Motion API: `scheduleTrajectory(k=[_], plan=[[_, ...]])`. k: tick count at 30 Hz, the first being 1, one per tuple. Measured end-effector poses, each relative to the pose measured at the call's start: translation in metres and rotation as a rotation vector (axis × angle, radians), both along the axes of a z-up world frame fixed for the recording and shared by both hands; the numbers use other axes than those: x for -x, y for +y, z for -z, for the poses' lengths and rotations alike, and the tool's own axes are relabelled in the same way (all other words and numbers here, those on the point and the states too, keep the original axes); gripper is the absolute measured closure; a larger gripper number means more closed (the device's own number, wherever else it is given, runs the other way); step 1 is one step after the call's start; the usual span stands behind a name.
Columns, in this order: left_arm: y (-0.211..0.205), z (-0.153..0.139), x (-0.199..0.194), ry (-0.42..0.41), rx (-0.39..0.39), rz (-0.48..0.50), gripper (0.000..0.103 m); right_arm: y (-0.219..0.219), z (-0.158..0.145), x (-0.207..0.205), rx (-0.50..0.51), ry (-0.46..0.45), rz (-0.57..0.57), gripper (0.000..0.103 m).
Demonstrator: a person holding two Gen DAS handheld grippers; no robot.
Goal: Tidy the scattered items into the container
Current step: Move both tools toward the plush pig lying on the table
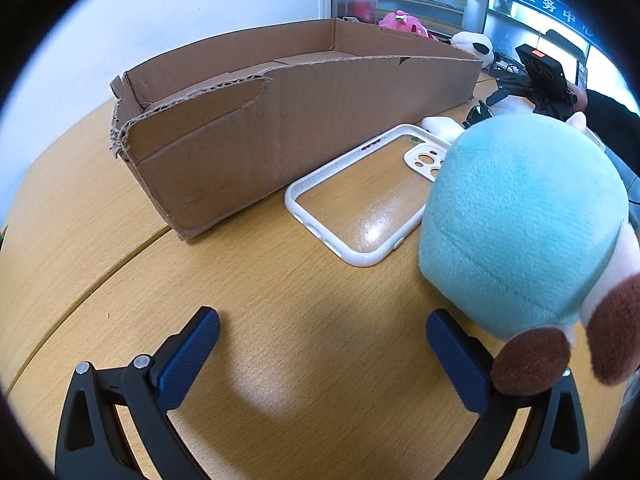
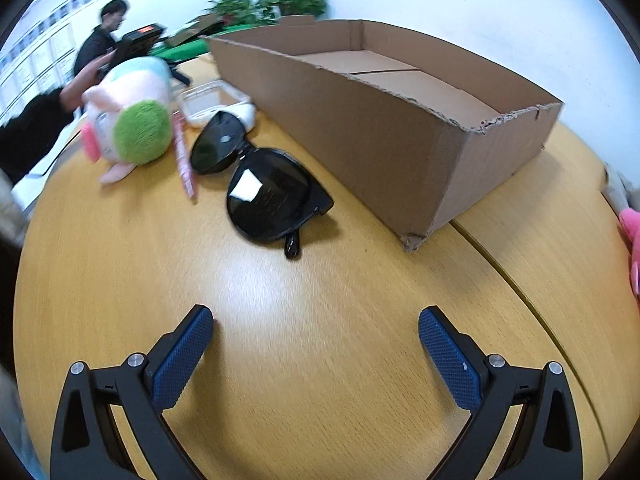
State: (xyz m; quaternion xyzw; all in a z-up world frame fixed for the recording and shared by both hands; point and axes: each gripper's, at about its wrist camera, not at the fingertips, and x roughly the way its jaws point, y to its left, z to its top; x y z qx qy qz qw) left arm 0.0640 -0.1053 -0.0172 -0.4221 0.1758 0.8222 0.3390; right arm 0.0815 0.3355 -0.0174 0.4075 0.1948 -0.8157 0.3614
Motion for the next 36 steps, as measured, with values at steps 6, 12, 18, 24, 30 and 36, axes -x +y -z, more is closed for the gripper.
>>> scheduleTrajectory(k=[6,12,18,24,30,36], plan=[[0.001,-0.001,-0.006,0.000,0.000,-0.098,0.000,-0.014,0.001,-0.024,-0.001,0.003,0.291,0.000],[-0.005,-0.001,-0.035,0.003,0.000,-0.335,0.000,-0.035,0.002,-0.058,0.002,0.003,0.473,0.000],[0.003,-0.003,-0.056,0.008,-0.002,-0.473,0.001,-0.064,-0.001,-0.083,0.009,-0.009,0.637,0.000],[0.014,-0.031,-0.092,0.101,-0.028,-0.595,0.001,-0.113,-0.033,-0.123,0.054,0.070,0.587,0.000],[0.022,-0.070,-0.109,0.062,-0.173,-0.737,0.001,-0.145,-0.050,-0.134,0.089,0.059,0.575,0.000],[0.052,-0.075,-0.107,0.008,-0.263,-0.683,0.001,-0.164,-0.045,-0.136,0.084,0.027,0.573,0.000]])
